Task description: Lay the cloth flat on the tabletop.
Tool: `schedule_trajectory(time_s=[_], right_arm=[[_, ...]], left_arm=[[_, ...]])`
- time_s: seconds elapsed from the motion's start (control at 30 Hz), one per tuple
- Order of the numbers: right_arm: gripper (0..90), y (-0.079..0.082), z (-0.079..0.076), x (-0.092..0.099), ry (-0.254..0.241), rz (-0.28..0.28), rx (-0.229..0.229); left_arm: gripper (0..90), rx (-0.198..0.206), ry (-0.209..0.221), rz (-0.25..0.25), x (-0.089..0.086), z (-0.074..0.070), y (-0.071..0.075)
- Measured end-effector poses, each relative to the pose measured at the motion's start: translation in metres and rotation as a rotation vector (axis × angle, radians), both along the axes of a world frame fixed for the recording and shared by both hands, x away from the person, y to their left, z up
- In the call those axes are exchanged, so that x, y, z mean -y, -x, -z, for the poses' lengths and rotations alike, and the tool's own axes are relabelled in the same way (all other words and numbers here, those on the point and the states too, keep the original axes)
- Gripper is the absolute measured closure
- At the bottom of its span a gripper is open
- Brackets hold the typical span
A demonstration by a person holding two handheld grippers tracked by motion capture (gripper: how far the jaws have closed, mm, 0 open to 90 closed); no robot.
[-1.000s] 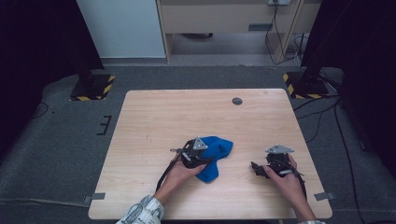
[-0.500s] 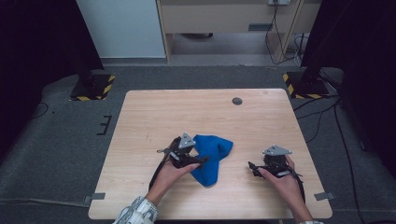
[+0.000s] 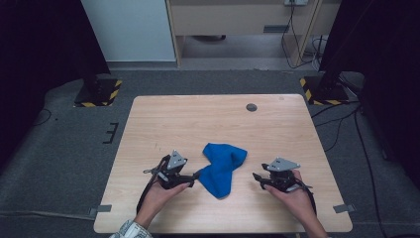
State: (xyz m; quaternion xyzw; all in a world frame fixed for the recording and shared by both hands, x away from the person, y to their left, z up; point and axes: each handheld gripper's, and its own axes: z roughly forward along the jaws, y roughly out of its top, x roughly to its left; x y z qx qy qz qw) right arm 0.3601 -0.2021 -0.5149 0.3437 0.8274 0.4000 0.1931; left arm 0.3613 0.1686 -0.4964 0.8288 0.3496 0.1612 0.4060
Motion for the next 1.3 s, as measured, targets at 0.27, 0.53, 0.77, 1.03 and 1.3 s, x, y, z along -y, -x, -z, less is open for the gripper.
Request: schedule_trajectory(time_s=[0.27,0.53,0.77,1.03,1.3], right_arm=[[66.5,0.01,0.0,-0.02,0.008,-0.122,-0.003],[60.9,0.017,0.002,-0.038,-0.004,-0.209,-0.015],[40.8,0.023,0.005,-0.052,-0.001,-0.261,-0.025],[28.3,0.027,0.01,-0.065,0.023,-0.289,-0.016],[29.2,0.029,0.012,-0.081,0.033,-0.319,-0.004]], left_arm=[[36.1,-0.043,-0.07,0.051,0.016,0.018,-0.004],[42.1,-0.072,-0.075,0.038,0.023,0.027,-0.011],[60.0,-0.079,-0.082,0.067,0.026,0.03,-0.012],[83.6,-0.067,-0.088,0.1,0.029,0.029,-0.012],[83.7,-0.069,-0.067,0.084,0.026,0.027,-0.014]])
